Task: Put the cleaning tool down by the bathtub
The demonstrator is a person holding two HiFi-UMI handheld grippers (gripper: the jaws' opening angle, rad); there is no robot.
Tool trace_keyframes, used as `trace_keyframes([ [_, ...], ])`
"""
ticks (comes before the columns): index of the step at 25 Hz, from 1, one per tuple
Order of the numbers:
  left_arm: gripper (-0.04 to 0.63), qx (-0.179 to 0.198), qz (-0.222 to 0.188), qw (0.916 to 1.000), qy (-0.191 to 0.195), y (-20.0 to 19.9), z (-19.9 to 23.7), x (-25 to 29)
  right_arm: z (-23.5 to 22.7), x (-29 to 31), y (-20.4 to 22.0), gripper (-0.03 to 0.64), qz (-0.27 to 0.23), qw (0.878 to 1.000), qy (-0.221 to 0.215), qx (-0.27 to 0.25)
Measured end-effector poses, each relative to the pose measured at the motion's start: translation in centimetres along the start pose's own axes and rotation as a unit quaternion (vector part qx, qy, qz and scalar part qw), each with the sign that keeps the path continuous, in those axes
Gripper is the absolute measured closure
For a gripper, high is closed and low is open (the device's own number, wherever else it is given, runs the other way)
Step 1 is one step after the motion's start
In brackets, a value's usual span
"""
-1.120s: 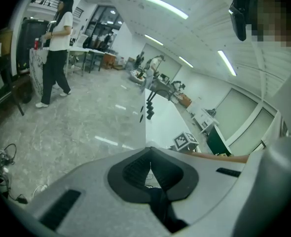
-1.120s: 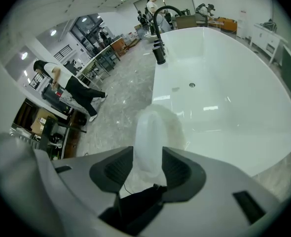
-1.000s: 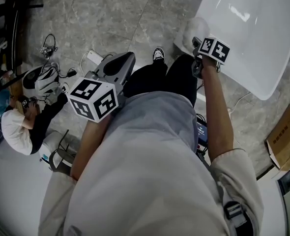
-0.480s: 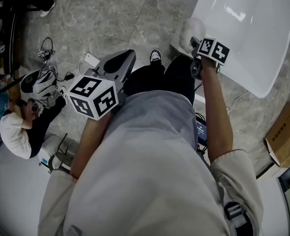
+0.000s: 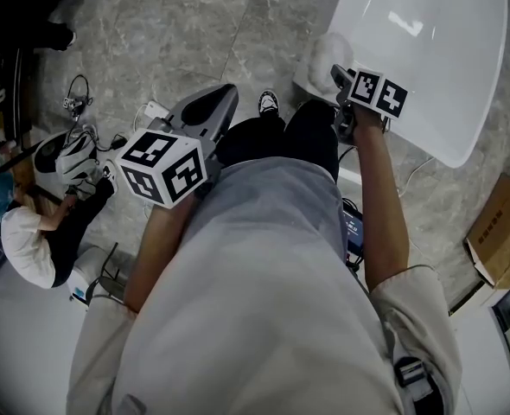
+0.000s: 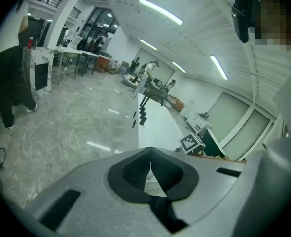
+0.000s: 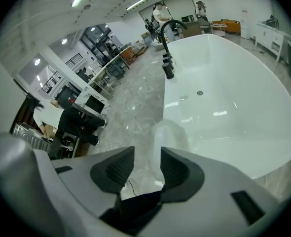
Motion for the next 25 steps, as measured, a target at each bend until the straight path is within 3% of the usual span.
trace_keyframes([
  [25, 0.591, 0.019, -0.029, 0.9985, 0.042, -3.5, -0.2, 2.2, 2.5, -6.9, -1.5, 0.535, -0.056, 0.997, -0.051, -0.018],
])
Point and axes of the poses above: the fingertips, and each gripper's own axes: x forward along the fingers, z to its left, y out of its underside, the point moved 10 cm from there along -x, backward along the fingers, and after that the axes turned 3 degrees about -z, right-handed, at the moved point
